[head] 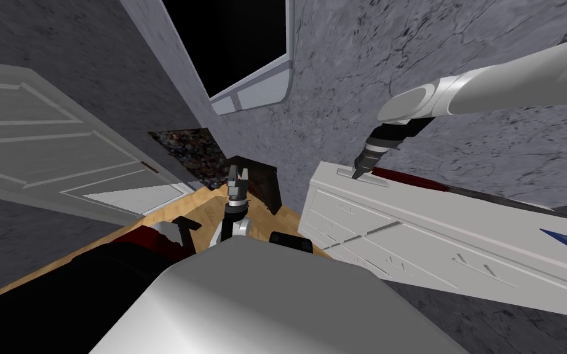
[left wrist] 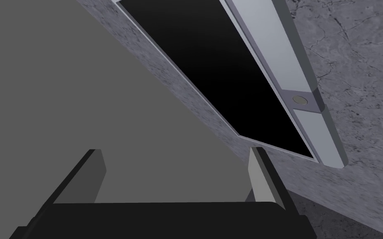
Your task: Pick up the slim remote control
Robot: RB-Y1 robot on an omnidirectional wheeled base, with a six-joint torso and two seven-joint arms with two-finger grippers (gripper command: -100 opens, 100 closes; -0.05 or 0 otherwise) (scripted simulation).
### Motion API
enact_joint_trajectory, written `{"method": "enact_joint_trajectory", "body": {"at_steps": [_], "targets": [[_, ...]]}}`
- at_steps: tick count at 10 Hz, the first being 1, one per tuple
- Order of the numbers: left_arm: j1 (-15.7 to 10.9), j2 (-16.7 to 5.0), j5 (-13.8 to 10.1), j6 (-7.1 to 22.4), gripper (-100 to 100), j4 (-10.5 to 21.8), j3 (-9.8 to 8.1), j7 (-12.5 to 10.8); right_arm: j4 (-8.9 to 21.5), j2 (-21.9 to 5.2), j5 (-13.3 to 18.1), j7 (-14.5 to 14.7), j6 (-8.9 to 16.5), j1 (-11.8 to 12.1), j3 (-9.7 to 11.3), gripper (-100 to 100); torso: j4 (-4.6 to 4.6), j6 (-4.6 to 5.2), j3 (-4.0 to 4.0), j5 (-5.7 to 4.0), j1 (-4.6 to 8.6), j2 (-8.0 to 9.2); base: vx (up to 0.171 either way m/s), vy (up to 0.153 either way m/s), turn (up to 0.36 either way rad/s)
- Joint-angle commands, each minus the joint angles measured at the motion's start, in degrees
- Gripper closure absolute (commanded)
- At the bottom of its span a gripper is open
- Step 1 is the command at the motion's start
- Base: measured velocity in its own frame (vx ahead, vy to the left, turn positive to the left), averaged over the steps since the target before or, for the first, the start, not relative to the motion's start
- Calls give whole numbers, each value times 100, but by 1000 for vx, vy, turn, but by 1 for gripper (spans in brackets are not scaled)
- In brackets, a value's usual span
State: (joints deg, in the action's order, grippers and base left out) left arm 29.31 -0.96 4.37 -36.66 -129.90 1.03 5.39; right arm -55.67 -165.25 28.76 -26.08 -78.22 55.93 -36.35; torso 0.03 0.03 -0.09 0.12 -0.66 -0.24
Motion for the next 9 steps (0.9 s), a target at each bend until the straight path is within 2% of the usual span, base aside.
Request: {"method": "enact_joint_trajectory", "body": {"at_steps": [1,2,3,4,5,6,8,9], "targets": [[0,0,0,0,0,0,0,0,-31,98,33,176,1,1,21,100,0,0,0,0,0,0,45,126,-72],[-1,0,0,0,0,0,0,0,-80,292,97,395,-28,-25,66,100,0,-7,3,-1,8,8,41,127,-111],[0,0,0,0,0,0,0,0,-80,292,97,423,-28,-25,66,100,2,1,7,-3,12,13,36,104,-77],[-1,-1,0,0,0,0,0,0,-129,486,160,634,-57,-51,110,100,4,-4,9,-2,19,15,51,111,-104],[0,0,0,0,0,0,0,0,-129,486,160,670,-57,-51,110,100,5,3,9,-3,20,14,40,106,-85],[-1,-1,0,0,0,0,-1,0,-178,680,223,903,-85,-77,154,100,5,-1,10,-2,21,17,22,130,-112],[-1,-1,0,0,0,0,0,0,-161,658,216,878,-83,-66,151,100,7,-2,14,1,13,22,25,86,-49],[-1,-1,0,0,0,0,-1,0,-158,664,217,901,-92,-62,153,0,7,-6,15,0,29,24,2,9,3]]}}
